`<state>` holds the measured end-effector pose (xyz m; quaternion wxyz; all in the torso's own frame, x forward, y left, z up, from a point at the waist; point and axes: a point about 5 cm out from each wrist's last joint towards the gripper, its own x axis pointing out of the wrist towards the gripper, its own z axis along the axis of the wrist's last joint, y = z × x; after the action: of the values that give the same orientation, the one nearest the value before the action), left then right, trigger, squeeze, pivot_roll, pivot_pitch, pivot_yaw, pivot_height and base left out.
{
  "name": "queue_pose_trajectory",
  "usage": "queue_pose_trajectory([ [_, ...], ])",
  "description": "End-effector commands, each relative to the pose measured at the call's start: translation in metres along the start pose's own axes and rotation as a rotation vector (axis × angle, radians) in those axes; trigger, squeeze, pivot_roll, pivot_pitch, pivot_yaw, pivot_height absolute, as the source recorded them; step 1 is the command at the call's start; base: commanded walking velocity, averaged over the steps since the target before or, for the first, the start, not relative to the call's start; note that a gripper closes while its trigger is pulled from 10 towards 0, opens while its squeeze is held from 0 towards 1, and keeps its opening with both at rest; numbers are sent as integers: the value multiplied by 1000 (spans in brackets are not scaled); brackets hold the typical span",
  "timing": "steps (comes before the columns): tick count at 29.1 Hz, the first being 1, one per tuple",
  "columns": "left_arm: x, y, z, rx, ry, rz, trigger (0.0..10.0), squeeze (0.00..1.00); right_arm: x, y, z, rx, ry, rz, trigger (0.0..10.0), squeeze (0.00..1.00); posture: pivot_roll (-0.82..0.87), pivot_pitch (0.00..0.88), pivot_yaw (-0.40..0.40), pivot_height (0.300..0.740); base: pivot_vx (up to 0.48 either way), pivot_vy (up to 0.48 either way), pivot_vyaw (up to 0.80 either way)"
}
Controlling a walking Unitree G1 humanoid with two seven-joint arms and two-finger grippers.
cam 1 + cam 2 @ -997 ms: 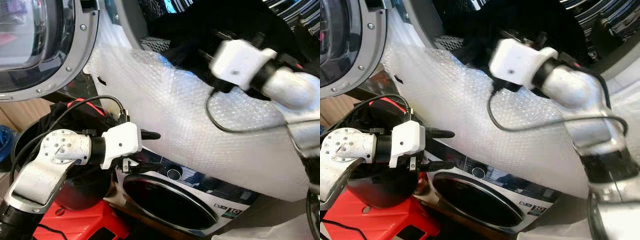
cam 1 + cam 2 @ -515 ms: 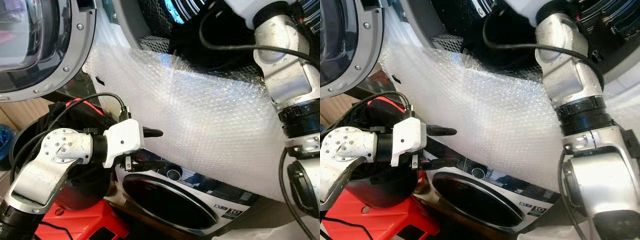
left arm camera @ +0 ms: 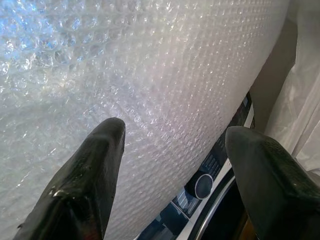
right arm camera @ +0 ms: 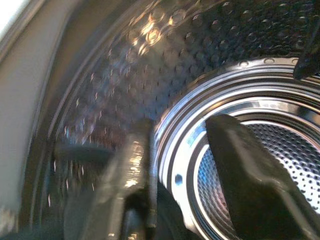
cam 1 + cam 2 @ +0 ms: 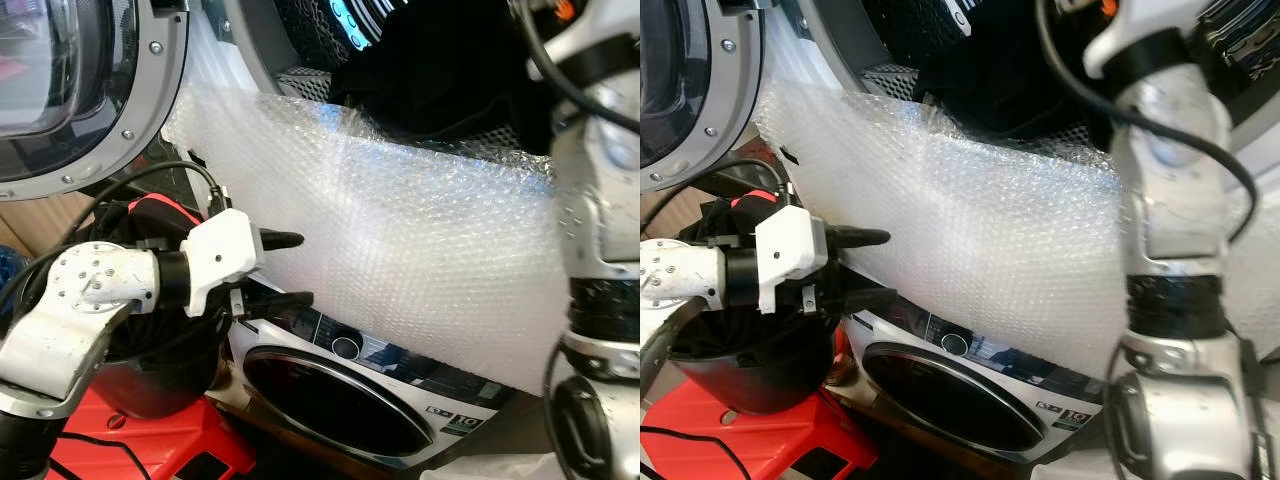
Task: Clothes washing
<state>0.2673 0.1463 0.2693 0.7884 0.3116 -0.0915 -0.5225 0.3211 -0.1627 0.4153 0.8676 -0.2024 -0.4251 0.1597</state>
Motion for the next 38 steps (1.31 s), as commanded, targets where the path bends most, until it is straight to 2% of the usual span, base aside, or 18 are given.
queue_pose_trajectory([
  [1, -1, 2, 2, 18, -5, -2, 10000, 0, -4, 6, 8, -81, -22, 160, 10000, 0, 131, 196, -100, 740, 0, 0, 0],
  [3, 0, 2, 2, 16, -6, -1, 10000, 0, -6, 9, 8, -101, -3, 222, 10000, 0, 131, 196, -100, 740, 0, 0, 0],
  [5, 2, 0, 3, 10, -13, -8, 10000, 0, -9, 20, 1, -238, 60, 375, 10000, 0, 125, 196, -100, 740, 0, 0, 0],
  [8, 3, -2, 2, 7, -16, -17, 10000, 0, -9, 29, -9, -336, 129, 520, 10000, 0, 120, 199, -98, 740, 0, 0, 0],
  [14, 5, -3, 1, 5, -15, -23, 10000, 0, 0, 34, -16, -342, 155, 622, 10000, 0, 120, 202, -96, 740, 0, 0, 0],
  [17, 5, -3, 1, 5, -14, -25, 10000, 0, 6, 35, -21, -393, 184, 657, 10000, 0, 121, 201, -95, 740, 0, 0, 0],
  [18, 5, -3, 2, 5, -15, -25, 10000, 0, 8, 37, -24, -434, 203, 659, 10000, 0, 121, 201, -95, 740, 0, 0, 0],
  [20, 5, -2, 2, 5, -16, -26, 10000, 0, 15, 41, -32, -582, 250, 676, 10000, 0, 116, 205, -87, 740, 0, 0, 0],
  [23, 6, -2, 2, 3, -20, -34, 10000, 0, 33, 42, -37, -866, 306, 628, 10000, 0, 113, 207, -81, 740, 0, 0, 0],
  [24, 6, -2, 2, 3, -20, -34, 10000, 0, 33, 42, -37, -866, 306, 628, 10000, 0, 113, 207, -81, 740, 0, 0, 0],
  [25, 7, -2, 3, 3, -22, -39, 10000, 0, 37, 42, -37, -954, 315, 627, 10000, 0, 111, 207, -74, 740, 0, 0, 0],
  [28, 9, -2, 4, 3, -27, -45, 10000, 0, 58, 34, -33, -1061, 343, 481, 10000, 0, 110, 206, -72, 740, 0, 0, 0],
  [29, 9, -2, 4, 3, -27, -45, 10000, 0, 58, 34, -33, -1061, 343, 481, 10000, 0, 110, 206, -72, 740, 0, 0, 0],
  [32, 10, -2, 6, 4, -36, -47, 10000, 0, 73, 16, -29, -1084, 381, 242, 10000, 0, 112, 204, -75, 740, 0, 0, 0],
  [34, 11, -2, 7, 3, -42, -47, 10000, 0, 74, 1, -31, -1086, 424, 121, 10000, 0, 117, 204, -77, 740, 0, 0, 0],
  [37, 12, -3, 7, 1, -44, -44, 10000, 0, 70, -12, -36, -1070, 466, 25, 10000, 0, 120, 206, -79, 740, 0, 0, 0],
  [38, 11, -3, 8, -1, -44, -43, 10000, 0, 68, -22, -36, -1048, 471, -55, 10000, 0, 120, 206, -79, 740, 0, 0, 0],
])
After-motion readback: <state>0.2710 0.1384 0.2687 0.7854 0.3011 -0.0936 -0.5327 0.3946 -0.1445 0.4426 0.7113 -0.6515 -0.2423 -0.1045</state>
